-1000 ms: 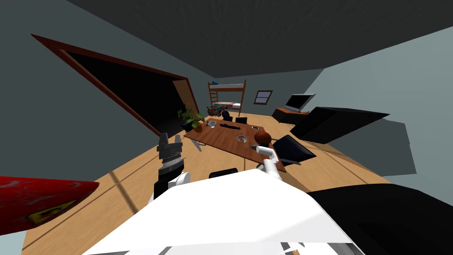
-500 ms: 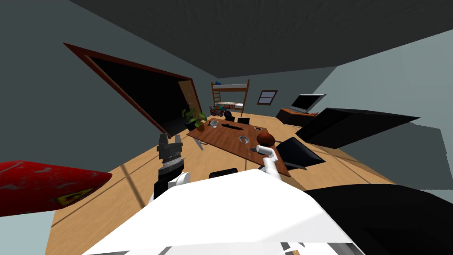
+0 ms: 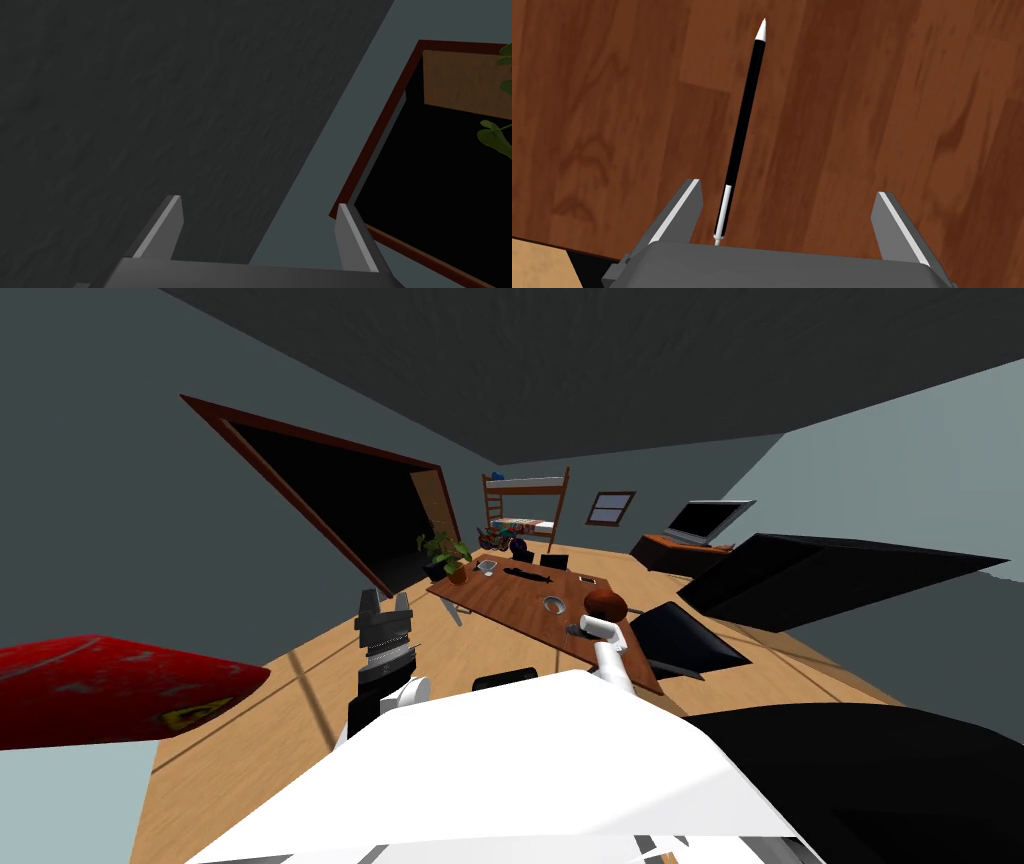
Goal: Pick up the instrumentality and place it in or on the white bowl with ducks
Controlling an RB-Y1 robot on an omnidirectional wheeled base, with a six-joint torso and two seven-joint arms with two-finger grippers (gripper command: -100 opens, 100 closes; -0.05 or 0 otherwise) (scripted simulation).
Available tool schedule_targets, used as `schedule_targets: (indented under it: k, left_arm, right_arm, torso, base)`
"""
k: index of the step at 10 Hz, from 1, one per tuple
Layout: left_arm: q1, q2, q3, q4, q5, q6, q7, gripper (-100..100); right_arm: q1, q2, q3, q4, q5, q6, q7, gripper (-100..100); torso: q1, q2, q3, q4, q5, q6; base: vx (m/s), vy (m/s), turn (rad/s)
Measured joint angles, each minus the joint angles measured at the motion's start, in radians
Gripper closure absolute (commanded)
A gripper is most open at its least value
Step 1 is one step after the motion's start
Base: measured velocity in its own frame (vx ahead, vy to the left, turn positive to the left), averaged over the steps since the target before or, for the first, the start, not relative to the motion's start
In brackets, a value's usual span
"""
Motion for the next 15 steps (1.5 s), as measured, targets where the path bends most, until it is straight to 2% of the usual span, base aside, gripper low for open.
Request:
schedule_targets:
  k: [7, 13, 14, 15]
  left_arm:
    - [0.0, 0.0, 0.0, 0.0, 0.0, 0.0, 0.0, 0]
    - [0.0, 0.0, 0.0, 0.0, 0.0, 0.0, 0.0, 0]
    - [0.0, 0.0, 0.0, 0.0, 0.0, 0.0, 0.0, 0]
    - [0.0, 0.0, 0.0, 0.0, 0.0, 0.0, 0.0, 0]
  right_arm:
    - [-0.057, -0.013, -0.051, 0.109, -0.006, 0.175, -0.128, -100]
    - [-0.092, -0.02, -0.089, 0.18, -0.01, 0.314, -0.222, -100]
    - [-0.093, -0.02, -0.089, 0.181, -0.01, 0.318, -0.225, 0]
    - [-0.093, -0.02, -0.089, 0.181, -0.01, 0.317, -0.225, -100]
  torso:
    - [0.0, 0.0, 0.0, 0.0, 0.0, 0.0]
    - [0.0, 0.0, 0.0, 0.0, 0.0, 0.001]
    - [0.0, 0.0, 0.0, 0.0, 0.0, 0.001]
    - [0.0, 0.0, 0.0, 0.0, 0.0, 0.001]
  base:
    - [0.001, -0.005, 0.077]
    - [0.001, -0.003, 0.052]
    - [0.0, 0.0, 0.0]
    - [0.032, 0.0, -0.049]
